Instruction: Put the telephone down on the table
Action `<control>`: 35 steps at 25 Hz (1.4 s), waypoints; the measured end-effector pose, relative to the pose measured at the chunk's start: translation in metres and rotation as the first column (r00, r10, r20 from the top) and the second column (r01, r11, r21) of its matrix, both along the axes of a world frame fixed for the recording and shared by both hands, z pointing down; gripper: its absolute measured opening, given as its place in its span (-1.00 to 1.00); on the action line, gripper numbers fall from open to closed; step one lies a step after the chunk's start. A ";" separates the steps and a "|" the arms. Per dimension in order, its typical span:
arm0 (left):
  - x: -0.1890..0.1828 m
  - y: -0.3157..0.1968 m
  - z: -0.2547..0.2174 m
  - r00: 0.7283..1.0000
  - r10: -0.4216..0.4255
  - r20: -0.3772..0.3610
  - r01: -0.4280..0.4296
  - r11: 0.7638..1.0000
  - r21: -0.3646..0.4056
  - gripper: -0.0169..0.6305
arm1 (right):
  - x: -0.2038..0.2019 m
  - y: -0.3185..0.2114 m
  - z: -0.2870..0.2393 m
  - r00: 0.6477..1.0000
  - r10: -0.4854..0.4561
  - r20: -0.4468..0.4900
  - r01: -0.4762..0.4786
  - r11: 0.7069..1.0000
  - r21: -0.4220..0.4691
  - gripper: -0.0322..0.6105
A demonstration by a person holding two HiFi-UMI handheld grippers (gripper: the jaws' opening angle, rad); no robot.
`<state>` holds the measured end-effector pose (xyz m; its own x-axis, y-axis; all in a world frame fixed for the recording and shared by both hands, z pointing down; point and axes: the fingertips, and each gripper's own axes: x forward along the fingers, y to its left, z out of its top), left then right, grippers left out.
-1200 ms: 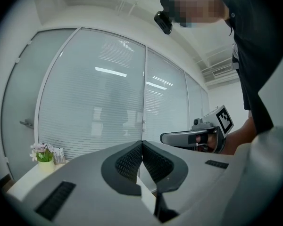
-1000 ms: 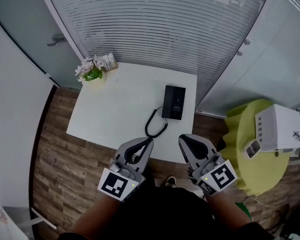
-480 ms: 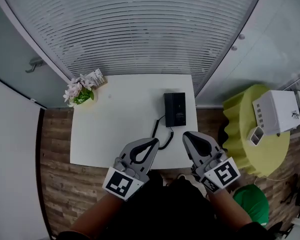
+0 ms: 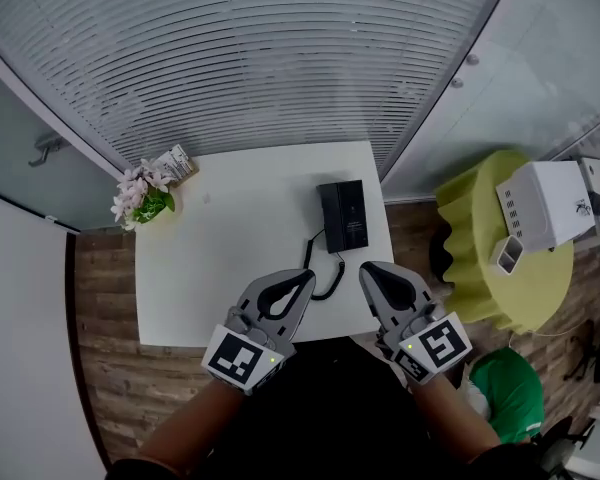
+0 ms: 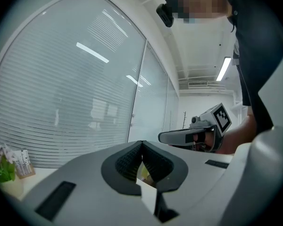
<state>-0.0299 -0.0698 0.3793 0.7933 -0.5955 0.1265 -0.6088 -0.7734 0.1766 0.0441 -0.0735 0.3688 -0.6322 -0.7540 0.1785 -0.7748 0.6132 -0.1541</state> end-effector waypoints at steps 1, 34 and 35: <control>0.002 -0.002 0.002 1.000 0.004 0.001 -0.004 1.000 -0.004 -0.92 | 0.000 -0.003 0.003 1.000 0.001 -0.005 -0.001 1.000 -0.003 -0.83; 0.052 -0.127 0.179 0.997 -0.027 0.066 0.048 0.936 -0.348 -0.91 | 0.024 -0.123 0.147 0.989 -0.084 -0.125 0.061 0.983 -0.174 -0.83; 0.053 -0.130 0.185 0.998 -0.028 0.063 0.049 0.930 -0.363 -0.91 | 0.024 -0.125 0.151 0.989 -0.081 -0.124 0.058 0.982 -0.180 -0.83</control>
